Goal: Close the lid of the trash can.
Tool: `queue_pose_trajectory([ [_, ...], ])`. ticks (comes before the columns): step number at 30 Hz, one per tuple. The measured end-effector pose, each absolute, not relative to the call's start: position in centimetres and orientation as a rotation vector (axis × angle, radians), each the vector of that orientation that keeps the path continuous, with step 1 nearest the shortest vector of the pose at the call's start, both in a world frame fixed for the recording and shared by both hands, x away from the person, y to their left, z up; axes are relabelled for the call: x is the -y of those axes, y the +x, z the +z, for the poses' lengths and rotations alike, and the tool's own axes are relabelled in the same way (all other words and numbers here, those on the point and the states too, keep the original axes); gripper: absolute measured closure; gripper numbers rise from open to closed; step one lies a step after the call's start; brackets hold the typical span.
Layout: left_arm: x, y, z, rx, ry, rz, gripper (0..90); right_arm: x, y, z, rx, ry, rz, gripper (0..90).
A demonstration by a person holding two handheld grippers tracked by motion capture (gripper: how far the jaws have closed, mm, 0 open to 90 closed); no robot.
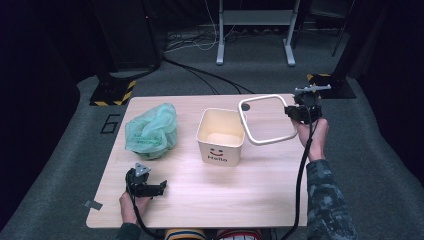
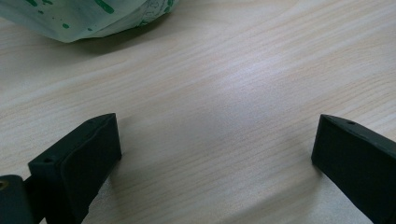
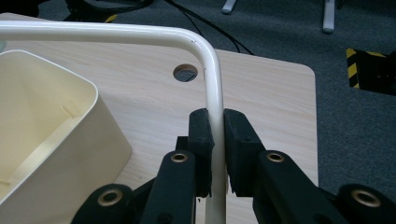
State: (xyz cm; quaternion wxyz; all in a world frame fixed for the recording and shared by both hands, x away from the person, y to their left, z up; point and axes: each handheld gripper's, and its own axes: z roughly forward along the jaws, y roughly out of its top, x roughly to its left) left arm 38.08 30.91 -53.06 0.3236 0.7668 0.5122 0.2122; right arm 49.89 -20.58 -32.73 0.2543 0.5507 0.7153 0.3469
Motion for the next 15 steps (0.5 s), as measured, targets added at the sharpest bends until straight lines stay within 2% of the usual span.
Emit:
queue_pose_trajectory([
  [15,-30.9,38.1,-53.1,-1.339,2.014,0.555,1.1,18.4,50.8,-32.7,-1.987,1.503,0.947,81.9],
])
